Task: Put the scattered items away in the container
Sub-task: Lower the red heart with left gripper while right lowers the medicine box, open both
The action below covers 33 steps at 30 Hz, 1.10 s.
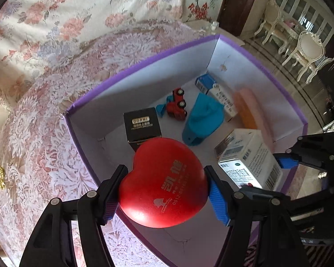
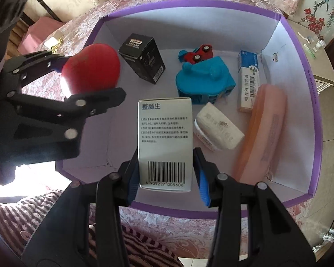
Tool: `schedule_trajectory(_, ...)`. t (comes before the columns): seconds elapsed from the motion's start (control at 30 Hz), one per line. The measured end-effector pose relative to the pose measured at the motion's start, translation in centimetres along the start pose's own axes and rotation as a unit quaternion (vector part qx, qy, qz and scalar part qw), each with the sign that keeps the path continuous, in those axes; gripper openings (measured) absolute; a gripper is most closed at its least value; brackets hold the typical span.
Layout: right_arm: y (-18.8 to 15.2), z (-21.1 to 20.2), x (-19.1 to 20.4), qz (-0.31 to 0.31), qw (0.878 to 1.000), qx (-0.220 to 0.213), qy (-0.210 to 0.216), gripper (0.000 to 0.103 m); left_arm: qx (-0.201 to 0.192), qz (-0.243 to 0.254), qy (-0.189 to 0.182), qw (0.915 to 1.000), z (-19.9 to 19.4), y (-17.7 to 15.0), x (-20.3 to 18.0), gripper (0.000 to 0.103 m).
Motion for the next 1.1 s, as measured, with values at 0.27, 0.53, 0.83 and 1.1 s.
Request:
schedule_trajectory(0.27, 0.0, 0.8, 0.7, -0.034, 0.999, 0.015, 0.002, 0.047, 0.037, 0.016, 0.015, 0.9991, 1.3, -1.2, -0.3, 0.07)
schedule_trajectory(0.53, -0.3, 1.3, 0.6, -0.041, 0.999, 0.029, 0.01, 0.047, 0.042, 0.028, 0.039, 0.998, 1.2, -1.4, -0.5, 0.071)
schedule_trajectory(0.83, -0.5, 1.3, 0.1, -0.026, 0.999, 0.039, 0.023, 0.048, 0.037, 0.036, 0.05, 0.9974, 1.2, -0.9, -0.2, 0.08)
schedule_trajectory(1.1, -0.7, 0.7, -0.7, -0.019, 0.999, 0.031, 0.02, 0.048, -0.002, 0.017, 0.047, 0.9987, -0.5, -0.3, 0.2, 0.08)
Point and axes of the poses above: each gripper's, at about its wrist camera, not at the fingertips, and z roughly the way its jaws point, x to its left, y to its top, the point moved 10 cm from there along z, roughly the way its jaws point, and after that the axes turned 13 degrees about -y, right-handed, at the moved point
